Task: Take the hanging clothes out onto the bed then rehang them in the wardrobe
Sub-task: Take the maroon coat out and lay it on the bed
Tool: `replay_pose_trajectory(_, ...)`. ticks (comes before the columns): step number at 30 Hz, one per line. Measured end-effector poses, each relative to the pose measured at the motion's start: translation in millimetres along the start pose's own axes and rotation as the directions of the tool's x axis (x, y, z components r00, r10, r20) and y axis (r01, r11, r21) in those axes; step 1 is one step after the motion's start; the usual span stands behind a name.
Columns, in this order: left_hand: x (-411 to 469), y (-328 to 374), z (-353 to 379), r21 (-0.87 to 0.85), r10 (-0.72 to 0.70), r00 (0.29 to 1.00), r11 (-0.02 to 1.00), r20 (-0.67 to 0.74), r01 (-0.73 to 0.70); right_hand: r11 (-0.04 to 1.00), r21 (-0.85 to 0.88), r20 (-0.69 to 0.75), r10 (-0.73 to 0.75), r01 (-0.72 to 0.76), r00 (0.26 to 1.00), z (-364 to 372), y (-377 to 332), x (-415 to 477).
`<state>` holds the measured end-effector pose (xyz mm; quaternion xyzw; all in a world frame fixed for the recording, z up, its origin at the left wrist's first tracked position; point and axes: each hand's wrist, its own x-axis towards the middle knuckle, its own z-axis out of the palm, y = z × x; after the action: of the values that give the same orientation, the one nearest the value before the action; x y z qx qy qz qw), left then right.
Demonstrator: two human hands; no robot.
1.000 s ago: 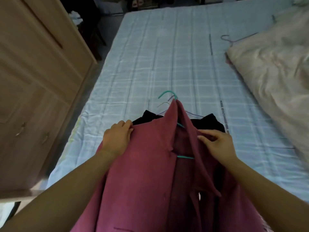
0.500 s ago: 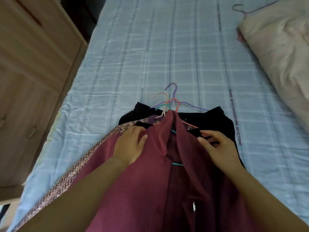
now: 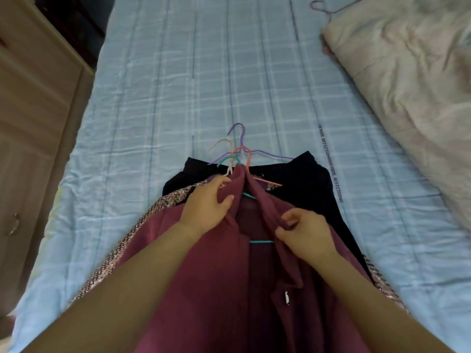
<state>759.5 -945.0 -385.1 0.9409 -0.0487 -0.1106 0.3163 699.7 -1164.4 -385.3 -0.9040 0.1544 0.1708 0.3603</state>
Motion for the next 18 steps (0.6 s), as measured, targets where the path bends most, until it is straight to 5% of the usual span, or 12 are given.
replay_pose_trajectory(3, -3, -24, -18, 0.038, -0.087, 0.995, 0.995, -0.041, 0.089, 0.990, 0.107, -0.092, 0.107, -0.097, 0.990, -22, 17, 17)
replay_pose_trajectory(6, -6, -52, -25, 0.212, -0.211, 0.978, 0.956, 0.007, 0.204, 0.996, 0.033, 0.003, 0.083, -0.083, 0.997, -31, 29, 29)
replay_pose_trajectory(12, 2, -54, -6, 0.203, 0.118, 0.982, 0.968, 0.145, -0.147, 0.990, 0.011, 0.040, -0.143, 0.143, 0.989, -26, 26, 28)
replay_pose_trajectory(18, 5, -74, 2, 0.231, 0.002, 0.970, 0.971, 0.242, -0.059, 0.979, -0.005, 0.077, -0.204, 0.205, 0.976, -14, 46, 21)
